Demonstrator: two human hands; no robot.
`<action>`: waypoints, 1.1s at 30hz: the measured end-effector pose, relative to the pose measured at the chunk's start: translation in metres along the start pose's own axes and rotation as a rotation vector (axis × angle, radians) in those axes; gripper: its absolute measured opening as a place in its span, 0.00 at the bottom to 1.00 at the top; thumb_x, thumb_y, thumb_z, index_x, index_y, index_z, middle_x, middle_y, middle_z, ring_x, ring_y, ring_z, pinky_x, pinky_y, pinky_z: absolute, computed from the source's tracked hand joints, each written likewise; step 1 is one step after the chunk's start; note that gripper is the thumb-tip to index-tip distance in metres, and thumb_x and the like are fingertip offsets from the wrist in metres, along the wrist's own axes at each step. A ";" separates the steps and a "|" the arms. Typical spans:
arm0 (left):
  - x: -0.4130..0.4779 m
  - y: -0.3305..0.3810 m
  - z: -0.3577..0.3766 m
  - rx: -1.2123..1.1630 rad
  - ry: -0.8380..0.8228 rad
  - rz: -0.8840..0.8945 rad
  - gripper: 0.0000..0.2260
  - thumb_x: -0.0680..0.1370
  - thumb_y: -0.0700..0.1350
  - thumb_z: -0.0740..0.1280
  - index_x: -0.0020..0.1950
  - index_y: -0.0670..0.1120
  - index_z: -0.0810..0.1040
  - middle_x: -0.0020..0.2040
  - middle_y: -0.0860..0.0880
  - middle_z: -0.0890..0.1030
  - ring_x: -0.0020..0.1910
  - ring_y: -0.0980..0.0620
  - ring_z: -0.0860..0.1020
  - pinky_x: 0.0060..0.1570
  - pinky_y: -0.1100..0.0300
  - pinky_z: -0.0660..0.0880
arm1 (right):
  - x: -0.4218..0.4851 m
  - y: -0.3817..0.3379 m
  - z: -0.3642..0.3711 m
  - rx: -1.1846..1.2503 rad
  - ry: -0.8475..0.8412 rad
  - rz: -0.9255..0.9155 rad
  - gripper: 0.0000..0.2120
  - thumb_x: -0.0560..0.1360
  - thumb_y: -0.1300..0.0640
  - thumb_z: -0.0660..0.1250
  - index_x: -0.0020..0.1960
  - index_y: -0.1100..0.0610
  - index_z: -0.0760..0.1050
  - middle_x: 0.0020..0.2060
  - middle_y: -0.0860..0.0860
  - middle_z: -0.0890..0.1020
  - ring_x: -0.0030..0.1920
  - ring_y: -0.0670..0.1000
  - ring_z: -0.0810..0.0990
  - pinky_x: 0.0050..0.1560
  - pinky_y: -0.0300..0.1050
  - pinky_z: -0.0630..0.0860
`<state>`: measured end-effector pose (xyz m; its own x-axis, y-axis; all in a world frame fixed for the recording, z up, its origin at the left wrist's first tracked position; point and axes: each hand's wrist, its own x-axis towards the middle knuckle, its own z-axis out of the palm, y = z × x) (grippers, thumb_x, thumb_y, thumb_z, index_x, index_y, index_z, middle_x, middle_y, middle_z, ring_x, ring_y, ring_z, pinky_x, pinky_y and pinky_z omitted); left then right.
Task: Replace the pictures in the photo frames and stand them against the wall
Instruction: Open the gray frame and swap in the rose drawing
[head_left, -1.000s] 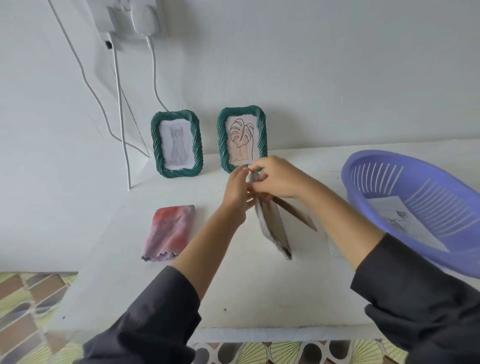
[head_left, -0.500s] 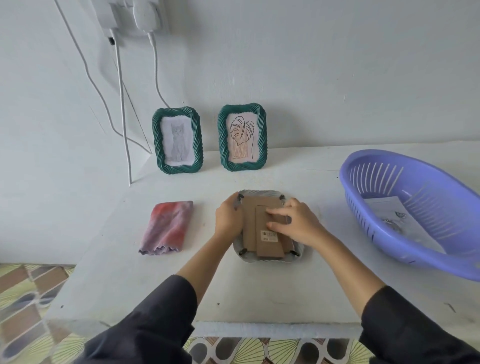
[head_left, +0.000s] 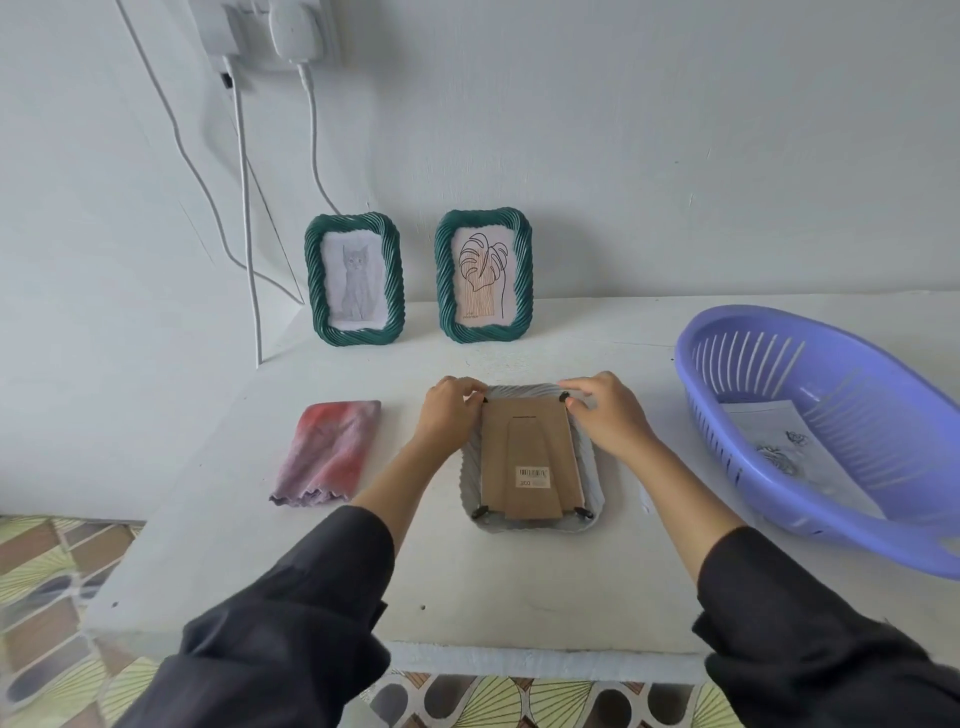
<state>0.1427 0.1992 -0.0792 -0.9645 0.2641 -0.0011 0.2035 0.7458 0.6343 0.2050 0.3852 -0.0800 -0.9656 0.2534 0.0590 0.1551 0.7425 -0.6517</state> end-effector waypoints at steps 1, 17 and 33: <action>0.002 0.000 -0.001 -0.009 -0.020 0.010 0.13 0.79 0.41 0.60 0.60 0.44 0.79 0.60 0.44 0.79 0.59 0.45 0.75 0.56 0.61 0.68 | 0.005 0.002 0.001 -0.013 -0.023 0.003 0.15 0.78 0.59 0.60 0.63 0.53 0.75 0.57 0.57 0.74 0.53 0.56 0.76 0.46 0.42 0.67; 0.020 -0.004 0.010 -0.096 0.114 -0.019 0.06 0.74 0.44 0.67 0.48 0.45 0.81 0.38 0.46 0.79 0.40 0.50 0.75 0.41 0.61 0.69 | 0.031 0.001 0.008 -0.096 0.024 -0.060 0.06 0.70 0.63 0.65 0.40 0.64 0.80 0.36 0.56 0.82 0.39 0.55 0.78 0.38 0.44 0.71; -0.013 -0.022 0.017 -0.336 0.169 0.033 0.06 0.74 0.40 0.67 0.49 0.45 0.81 0.54 0.50 0.70 0.59 0.50 0.71 0.61 0.59 0.67 | -0.033 0.017 0.017 -0.053 0.060 -0.164 0.08 0.75 0.59 0.64 0.53 0.59 0.76 0.48 0.51 0.68 0.53 0.55 0.72 0.51 0.41 0.66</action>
<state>0.1534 0.1901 -0.1059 -0.9782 0.1592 0.1335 0.1956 0.4893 0.8499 0.2361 0.3790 -0.1063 -0.9650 0.1613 0.2070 0.0087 0.8080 -0.5891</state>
